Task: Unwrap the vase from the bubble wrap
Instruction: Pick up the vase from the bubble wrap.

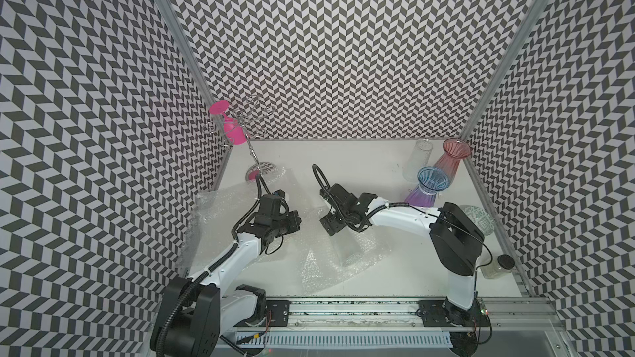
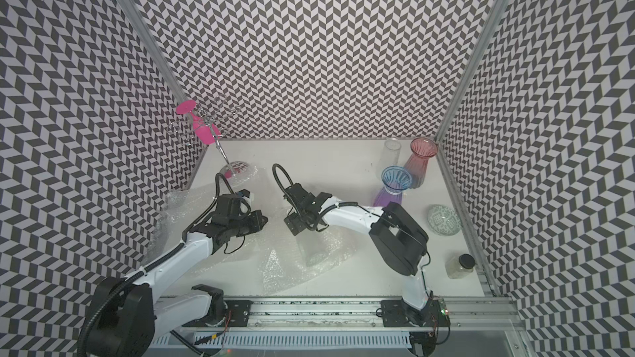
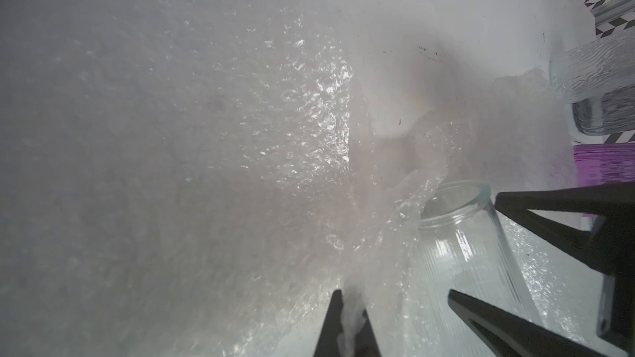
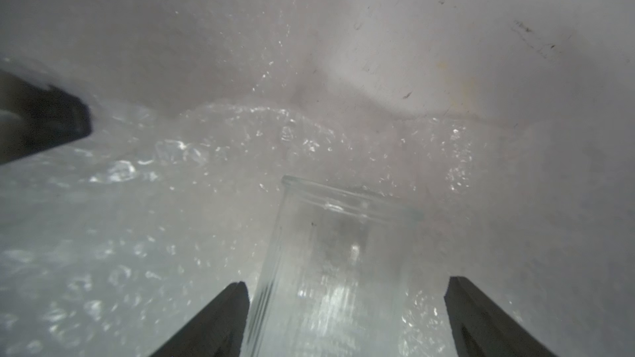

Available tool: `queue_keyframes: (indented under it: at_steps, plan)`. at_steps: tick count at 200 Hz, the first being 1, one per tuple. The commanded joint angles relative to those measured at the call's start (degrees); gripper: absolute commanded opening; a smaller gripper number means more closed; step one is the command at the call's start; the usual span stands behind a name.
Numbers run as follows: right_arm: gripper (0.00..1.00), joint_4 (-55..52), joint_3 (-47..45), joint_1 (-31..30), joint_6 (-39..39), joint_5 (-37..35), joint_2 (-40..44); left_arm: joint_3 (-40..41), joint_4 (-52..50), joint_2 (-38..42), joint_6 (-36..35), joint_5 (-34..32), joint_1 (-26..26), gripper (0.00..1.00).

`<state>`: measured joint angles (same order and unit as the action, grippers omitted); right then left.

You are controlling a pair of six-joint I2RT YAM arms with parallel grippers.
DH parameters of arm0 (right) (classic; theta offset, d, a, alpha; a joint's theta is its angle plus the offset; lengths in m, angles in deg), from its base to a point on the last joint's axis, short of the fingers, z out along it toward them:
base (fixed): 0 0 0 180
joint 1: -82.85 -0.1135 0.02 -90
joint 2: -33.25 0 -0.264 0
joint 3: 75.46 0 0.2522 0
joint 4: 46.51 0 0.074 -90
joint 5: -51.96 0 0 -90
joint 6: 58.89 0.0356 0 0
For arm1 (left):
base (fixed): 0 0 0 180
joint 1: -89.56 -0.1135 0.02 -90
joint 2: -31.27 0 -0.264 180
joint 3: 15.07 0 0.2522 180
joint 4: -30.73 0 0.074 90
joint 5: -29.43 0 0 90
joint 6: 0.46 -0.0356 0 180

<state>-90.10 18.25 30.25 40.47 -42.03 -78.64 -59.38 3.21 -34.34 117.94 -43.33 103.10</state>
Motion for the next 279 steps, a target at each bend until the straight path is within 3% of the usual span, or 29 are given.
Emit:
queue_keyframes:
  at_steps: [1,57,113,203,279]
  plan:
    - [0.88,0.4,2.15,0.02,-0.64,0.06,-3.31,0.09,1.16,0.11,0.58,1.26,-0.61,0.0]
    - [0.75,-4.82,9.74,0.31,-2.88,-1.28,-9.63,0.96,2.52,0.68,0.43,2.18,-1.14,0.0]
    - [0.46,-6.15,10.16,0.63,-3.74,-1.82,-9.33,1.63,3.17,1.62,0.31,1.91,-2.17,0.0]
    - [0.0,-2.55,11.77,1.1,-4.57,1.75,7.28,1.72,3.7,0.04,-0.04,1.9,-4.22,0.0]
    - [0.0,8.88,0.44,1.36,-4.28,-1.26,19.1,1.54,3.33,0.04,0.17,2.36,-4.26,0.0]
